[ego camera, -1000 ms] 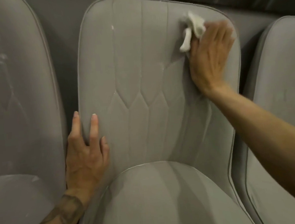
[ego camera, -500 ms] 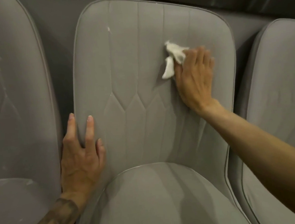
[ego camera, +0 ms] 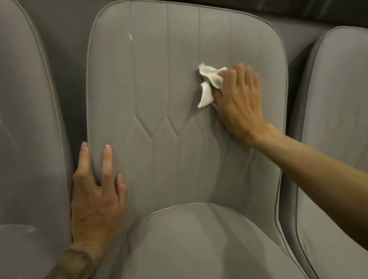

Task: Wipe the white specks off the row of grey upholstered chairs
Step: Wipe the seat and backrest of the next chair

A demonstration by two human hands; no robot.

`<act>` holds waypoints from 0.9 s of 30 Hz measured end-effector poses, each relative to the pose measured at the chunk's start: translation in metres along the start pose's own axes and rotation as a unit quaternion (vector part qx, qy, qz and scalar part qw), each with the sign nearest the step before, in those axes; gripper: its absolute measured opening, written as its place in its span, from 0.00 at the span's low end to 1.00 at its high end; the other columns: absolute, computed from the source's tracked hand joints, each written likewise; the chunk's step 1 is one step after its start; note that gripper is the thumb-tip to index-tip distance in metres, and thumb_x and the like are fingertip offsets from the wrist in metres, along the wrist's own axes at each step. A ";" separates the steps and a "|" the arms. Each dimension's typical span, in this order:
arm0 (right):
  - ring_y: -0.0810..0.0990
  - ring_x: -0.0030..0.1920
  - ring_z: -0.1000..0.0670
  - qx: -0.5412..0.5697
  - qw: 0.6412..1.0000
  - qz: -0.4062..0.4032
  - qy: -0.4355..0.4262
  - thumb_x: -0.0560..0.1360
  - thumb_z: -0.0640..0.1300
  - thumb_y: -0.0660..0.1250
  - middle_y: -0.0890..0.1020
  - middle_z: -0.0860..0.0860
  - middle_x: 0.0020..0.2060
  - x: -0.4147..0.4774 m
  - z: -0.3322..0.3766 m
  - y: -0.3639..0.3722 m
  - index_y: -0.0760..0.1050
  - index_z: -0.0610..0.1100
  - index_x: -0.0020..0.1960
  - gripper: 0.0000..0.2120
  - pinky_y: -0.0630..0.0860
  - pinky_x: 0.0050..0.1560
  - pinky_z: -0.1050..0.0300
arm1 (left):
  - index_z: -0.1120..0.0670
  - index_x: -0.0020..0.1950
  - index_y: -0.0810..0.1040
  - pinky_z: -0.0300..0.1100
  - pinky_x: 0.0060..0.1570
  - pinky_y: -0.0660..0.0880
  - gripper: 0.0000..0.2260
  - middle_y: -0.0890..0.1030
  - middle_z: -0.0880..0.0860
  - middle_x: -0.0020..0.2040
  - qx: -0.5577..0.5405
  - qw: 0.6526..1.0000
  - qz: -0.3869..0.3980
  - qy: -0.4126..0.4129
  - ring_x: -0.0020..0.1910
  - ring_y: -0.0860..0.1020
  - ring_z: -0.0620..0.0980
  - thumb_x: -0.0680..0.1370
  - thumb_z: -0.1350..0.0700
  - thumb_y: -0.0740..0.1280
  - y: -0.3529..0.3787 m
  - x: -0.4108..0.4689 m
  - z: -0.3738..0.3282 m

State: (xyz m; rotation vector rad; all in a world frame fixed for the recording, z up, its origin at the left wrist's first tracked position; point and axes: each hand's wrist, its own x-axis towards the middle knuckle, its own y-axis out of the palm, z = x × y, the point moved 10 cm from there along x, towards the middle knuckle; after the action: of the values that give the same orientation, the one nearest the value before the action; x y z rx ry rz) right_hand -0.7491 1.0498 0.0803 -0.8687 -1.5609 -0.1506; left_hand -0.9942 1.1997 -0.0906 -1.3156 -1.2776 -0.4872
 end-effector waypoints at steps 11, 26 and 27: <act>0.74 0.44 0.40 -0.015 0.999 -0.038 0.035 0.82 0.47 0.64 0.76 0.39 0.46 -0.022 0.004 0.007 0.73 0.39 0.52 0.10 0.64 0.46 0.47 | 0.60 0.82 0.63 0.55 0.73 0.63 0.25 0.60 0.73 0.78 0.010 1.000 -0.004 0.007 0.72 0.66 0.71 0.85 0.55 0.59 0.000 0.000 -0.001; 0.74 0.43 0.40 -0.004 0.998 0.036 -0.059 0.80 0.47 0.67 0.76 0.40 0.44 -0.062 0.028 0.020 0.76 0.38 0.52 0.11 0.65 0.45 0.46 | 0.59 0.82 0.62 0.60 0.71 0.67 0.25 0.60 0.72 0.79 -0.001 1.000 0.005 -0.001 0.72 0.66 0.70 0.85 0.55 0.59 0.000 0.000 -0.001; 0.74 0.42 0.40 -0.002 0.994 0.047 -0.098 0.80 0.47 0.67 0.76 0.40 0.44 -0.062 0.029 0.019 0.76 0.39 0.52 0.11 0.65 0.44 0.46 | 0.58 0.82 0.62 0.59 0.72 0.66 0.25 0.59 0.72 0.79 -0.003 1.000 0.006 -0.003 0.72 0.65 0.70 0.85 0.54 0.59 0.000 0.000 -0.001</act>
State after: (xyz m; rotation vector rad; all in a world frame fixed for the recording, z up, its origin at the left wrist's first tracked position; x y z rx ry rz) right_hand -0.7649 1.0528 0.0111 -0.9815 -1.6973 -0.0007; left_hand -0.9938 1.1988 -0.0905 -1.3290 -1.2731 -0.4800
